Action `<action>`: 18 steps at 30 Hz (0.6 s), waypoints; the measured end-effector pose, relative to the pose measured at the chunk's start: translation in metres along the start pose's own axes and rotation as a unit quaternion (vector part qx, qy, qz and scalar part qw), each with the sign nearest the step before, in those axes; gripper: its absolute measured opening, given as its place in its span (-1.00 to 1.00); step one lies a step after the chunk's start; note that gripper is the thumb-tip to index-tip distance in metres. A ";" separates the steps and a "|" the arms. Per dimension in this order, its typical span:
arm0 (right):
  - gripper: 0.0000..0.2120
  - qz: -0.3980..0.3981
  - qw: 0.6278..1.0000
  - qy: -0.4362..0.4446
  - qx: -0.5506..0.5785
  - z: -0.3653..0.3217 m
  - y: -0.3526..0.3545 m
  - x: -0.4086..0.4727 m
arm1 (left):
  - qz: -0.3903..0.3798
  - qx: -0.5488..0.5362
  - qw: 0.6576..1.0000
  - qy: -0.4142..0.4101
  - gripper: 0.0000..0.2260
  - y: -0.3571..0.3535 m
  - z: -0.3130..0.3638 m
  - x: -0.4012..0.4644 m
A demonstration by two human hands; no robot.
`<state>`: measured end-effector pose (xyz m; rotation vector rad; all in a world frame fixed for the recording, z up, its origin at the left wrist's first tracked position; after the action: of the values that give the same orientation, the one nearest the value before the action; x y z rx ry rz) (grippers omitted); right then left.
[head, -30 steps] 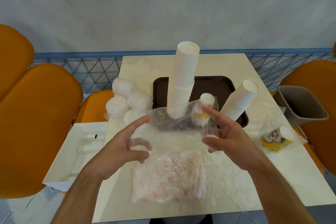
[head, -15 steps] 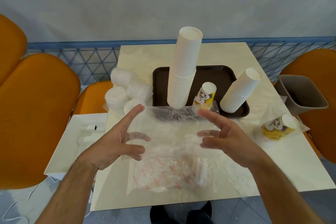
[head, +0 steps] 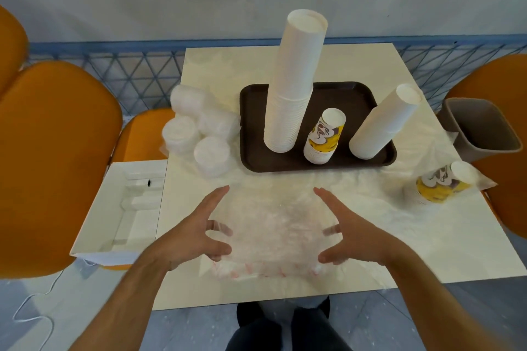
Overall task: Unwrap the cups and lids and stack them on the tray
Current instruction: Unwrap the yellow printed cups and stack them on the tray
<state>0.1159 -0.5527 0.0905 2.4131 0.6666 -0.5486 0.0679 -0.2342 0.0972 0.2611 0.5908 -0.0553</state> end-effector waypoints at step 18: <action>-0.40 0.148 0.920 0.117 -0.343 0.028 -0.090 0.029 | 0.295 0.300 0.888 -0.187 -0.48 -0.026 -0.024 0.015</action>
<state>0.0810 -0.4963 0.0172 1.8605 0.4672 0.1035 0.0634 -0.2531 0.0635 1.0030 0.0722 0.3018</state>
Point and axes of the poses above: each hand's wrist, its own x-axis towards the middle knuckle, its own y-axis out of the back of the hand, z = x × y, the point moved 2 cm from there along x, towards the middle knuckle, and after that the axes turned 14 degrees about z, right-handed, at the moved point
